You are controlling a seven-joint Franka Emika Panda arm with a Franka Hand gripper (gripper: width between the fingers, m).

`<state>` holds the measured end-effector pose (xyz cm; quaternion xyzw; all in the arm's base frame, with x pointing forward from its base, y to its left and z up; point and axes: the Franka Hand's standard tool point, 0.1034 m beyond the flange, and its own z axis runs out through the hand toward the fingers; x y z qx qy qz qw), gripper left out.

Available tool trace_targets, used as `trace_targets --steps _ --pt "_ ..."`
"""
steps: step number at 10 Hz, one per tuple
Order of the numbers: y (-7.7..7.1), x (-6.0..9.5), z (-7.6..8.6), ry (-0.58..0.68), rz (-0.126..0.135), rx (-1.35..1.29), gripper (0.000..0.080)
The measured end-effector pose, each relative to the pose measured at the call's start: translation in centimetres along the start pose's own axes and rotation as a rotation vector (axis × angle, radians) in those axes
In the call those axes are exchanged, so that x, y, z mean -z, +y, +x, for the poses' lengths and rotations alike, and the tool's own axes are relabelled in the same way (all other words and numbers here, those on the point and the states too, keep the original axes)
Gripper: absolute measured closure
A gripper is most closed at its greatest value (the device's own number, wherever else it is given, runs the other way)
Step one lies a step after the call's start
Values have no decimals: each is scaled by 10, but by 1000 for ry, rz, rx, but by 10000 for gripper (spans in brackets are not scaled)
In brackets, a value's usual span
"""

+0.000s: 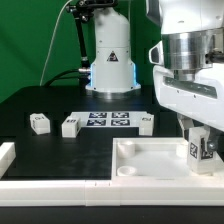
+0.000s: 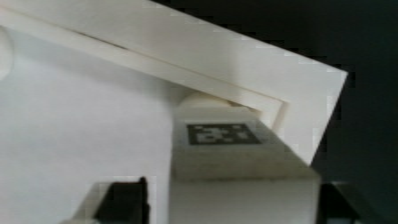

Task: Assemble one leg

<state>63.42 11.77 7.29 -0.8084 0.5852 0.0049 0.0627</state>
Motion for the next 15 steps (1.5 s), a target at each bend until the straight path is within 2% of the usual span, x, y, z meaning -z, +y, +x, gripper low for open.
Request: trace_targets --steps 1,2,3,5,10,13,14,15 --pt "0 0 0 0 0 22 243" --pt "0 -1 -1 -1 -1 82 169" --pt "1 -2 -2 -2 -6 134 156" --pt "5 -4 -4 -21 -38 378 156" --pt "1 -1 0 -27 -31 909 151" --pt "0 -2 -8 -9 -52 1179 151" --pt "1 -2 -4 -11 -54 1315 151" --pt "1 -1 -1 -10 -54 1314 253"
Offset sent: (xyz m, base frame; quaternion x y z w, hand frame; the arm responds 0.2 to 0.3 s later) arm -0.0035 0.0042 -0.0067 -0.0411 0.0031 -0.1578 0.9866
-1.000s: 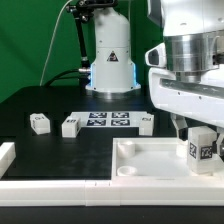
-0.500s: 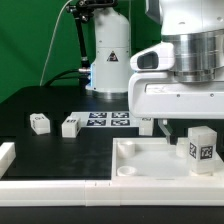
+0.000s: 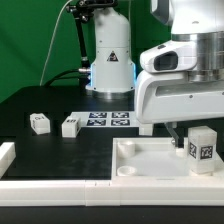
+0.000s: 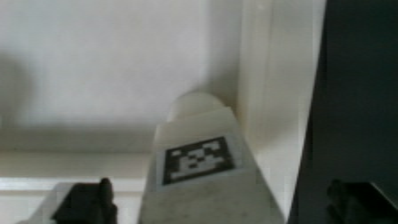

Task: Assemble one leg

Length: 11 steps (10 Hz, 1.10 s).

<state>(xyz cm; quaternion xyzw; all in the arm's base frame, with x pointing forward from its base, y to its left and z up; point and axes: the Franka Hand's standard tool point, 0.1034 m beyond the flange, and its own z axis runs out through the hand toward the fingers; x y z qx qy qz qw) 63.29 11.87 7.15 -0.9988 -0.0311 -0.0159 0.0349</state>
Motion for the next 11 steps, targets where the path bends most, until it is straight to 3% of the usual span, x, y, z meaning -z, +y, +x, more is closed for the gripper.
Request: trace_targets --steps 1,2,3,7,9,11 --pt "-1 0 0 0 0 -7 388" --pt "-1 0 0 0 0 -7 388" --pt "-1 0 0 0 0 -8 509" --pt "-1 0 0 1 2 -57 509" --pt "-1 -1 -1 29 6 -373 509" --pt "-1 -1 -2 53 32 -699 509"
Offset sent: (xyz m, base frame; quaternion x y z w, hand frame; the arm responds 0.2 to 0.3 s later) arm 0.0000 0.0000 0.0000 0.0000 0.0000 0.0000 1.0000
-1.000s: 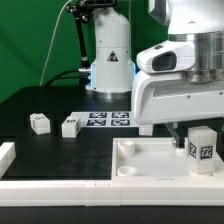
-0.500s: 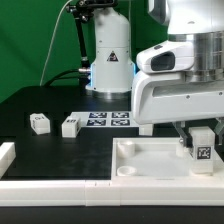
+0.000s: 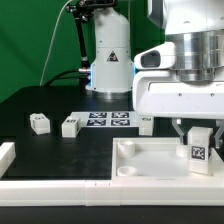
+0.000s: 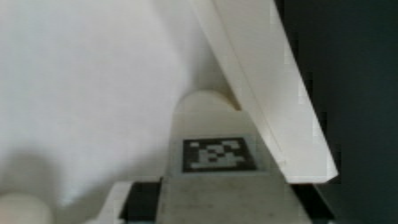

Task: Assemble one leg

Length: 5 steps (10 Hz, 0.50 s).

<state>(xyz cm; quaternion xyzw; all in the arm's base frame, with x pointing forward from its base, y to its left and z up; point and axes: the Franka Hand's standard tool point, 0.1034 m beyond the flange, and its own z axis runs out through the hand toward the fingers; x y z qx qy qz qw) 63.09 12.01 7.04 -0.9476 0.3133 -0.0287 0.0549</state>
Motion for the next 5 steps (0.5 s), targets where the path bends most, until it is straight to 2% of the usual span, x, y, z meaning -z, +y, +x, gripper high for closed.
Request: trace_targets --steps 2,5 --pt "0 0 0 3 8 -296 509" --pt "1 -1 1 -2 16 -498 509"
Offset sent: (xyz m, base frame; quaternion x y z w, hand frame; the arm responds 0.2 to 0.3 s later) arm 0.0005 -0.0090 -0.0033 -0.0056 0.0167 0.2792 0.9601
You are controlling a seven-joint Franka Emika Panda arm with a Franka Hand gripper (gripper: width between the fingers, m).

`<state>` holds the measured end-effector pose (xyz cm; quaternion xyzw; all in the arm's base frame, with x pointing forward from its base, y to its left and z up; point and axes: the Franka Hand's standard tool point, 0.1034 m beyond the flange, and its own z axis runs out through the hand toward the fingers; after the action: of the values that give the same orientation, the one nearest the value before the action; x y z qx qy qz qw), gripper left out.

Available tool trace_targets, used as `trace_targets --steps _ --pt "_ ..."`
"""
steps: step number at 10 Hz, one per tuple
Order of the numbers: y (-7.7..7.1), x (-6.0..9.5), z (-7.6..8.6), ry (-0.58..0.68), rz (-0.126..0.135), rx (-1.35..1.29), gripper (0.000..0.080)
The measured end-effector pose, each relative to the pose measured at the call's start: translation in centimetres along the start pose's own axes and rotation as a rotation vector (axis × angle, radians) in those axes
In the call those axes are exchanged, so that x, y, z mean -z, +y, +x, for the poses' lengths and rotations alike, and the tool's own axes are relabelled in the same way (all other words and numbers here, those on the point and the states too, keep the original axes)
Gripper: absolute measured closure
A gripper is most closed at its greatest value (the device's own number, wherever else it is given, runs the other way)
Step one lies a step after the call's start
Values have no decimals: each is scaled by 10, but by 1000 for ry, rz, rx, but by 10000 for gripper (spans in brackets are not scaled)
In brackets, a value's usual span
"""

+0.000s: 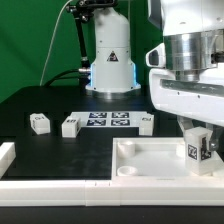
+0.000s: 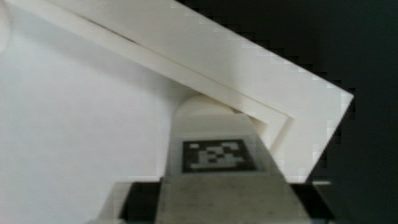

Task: Assemble one leg

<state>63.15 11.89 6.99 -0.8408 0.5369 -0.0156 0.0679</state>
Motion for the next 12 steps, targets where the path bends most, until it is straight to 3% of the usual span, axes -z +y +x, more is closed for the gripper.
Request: trace_targets --steps 3,4,5,6,9,11,12 --pt "0 0 0 1 -1 -61 481" --pt "0 0 0 1 -1 -16 294" --pt "-1 1 1 2 1 53 294" --pt "-1 1 2 5 1 126 182" --pt "-2 1 -2 7 -15 486 151" --pt "-1 1 3 12 -24 753 150" --pt "-1 0 0 25 -40 857 150"
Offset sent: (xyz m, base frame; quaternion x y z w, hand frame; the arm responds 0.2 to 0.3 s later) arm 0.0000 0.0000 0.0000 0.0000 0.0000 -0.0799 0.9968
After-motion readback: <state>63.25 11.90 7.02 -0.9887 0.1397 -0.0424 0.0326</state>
